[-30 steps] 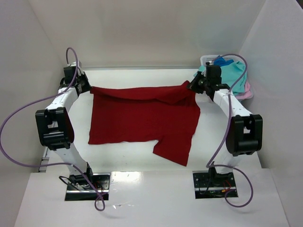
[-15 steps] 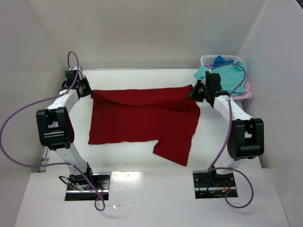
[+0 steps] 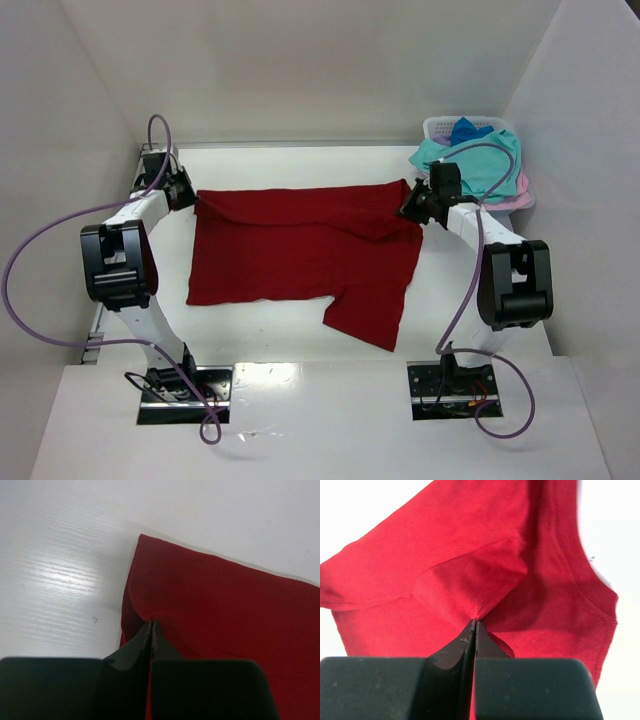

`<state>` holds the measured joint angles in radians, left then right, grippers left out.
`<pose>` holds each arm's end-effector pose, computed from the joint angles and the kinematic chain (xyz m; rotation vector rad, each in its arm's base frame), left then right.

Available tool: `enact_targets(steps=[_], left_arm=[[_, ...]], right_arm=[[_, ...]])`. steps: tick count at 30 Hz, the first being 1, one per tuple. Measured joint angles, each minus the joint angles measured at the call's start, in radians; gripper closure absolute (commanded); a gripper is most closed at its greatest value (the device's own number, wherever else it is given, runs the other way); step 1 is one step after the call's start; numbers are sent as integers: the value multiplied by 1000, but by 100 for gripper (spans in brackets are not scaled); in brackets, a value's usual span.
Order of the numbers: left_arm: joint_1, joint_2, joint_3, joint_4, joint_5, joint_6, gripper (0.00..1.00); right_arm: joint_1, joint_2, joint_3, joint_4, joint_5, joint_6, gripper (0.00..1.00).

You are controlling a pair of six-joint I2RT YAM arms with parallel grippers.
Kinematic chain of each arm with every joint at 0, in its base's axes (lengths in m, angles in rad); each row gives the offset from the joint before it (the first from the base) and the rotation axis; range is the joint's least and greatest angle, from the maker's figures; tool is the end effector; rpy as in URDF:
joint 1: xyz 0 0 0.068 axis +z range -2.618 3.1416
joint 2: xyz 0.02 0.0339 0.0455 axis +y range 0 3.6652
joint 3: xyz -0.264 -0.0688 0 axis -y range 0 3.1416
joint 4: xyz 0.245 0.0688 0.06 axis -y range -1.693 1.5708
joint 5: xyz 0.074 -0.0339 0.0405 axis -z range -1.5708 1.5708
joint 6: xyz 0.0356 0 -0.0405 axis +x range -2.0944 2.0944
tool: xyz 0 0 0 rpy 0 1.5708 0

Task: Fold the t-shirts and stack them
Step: Fold the flattened tshirt in 1/3 of the way

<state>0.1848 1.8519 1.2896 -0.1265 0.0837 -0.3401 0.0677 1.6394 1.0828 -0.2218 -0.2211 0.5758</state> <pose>0.4105 0.0737 0.2177 -0.5438 2.1965 -0.1773 0.3539 0.0318 0.2220 0.4945 2.3472 0.5693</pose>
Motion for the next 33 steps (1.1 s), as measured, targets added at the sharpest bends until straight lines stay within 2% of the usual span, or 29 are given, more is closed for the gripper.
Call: enact_targets(steps=[6,7,8,9,10,13,14,16,18,23,25,27,31,33], left_arm=[[0,6,0,-1,0,0,98],[0,6,0,-2,0,0,96],[0,6,0,-2,0,0,93],[0,6,1,-3,0,0,87],[0,7,1,-4,-1,0,76],[0,8,1,-17,-11,-3,64],[0,8,1,-21,-16,-2,55],[1,8,1,-31,-31,-2,49],[1,3,1,-40,-43,-4,39],[1,-38,2,-58,-55,-4,28],[1,-55,13,-62,-46,-4,26],[2,-61,34,-60,-20,-5,26],[-6,-63,68,-23,60,-5,25],[-21,-63,80,-18,93,-3,25]], right_arm=[[0,32,-18,-3,29,-1,100],[0,39,-18,-3,31,-2,93],[0,45,-18,-3,34,-3,90],[0,51,-18,-4,38,-5,88],[0,54,-18,-5,42,-7,80],[0,56,-19,-6,51,-12,70],[0,56,-19,-5,54,-15,67],[0,56,-20,-6,61,-17,61],[0,55,-20,-6,69,-20,60],[0,55,-20,-9,77,-20,47],[0,53,-18,-12,79,-21,39],[0,51,-9,-21,80,-24,36],[0,39,29,-39,82,-27,22],[0,24,44,-44,79,-34,19]])
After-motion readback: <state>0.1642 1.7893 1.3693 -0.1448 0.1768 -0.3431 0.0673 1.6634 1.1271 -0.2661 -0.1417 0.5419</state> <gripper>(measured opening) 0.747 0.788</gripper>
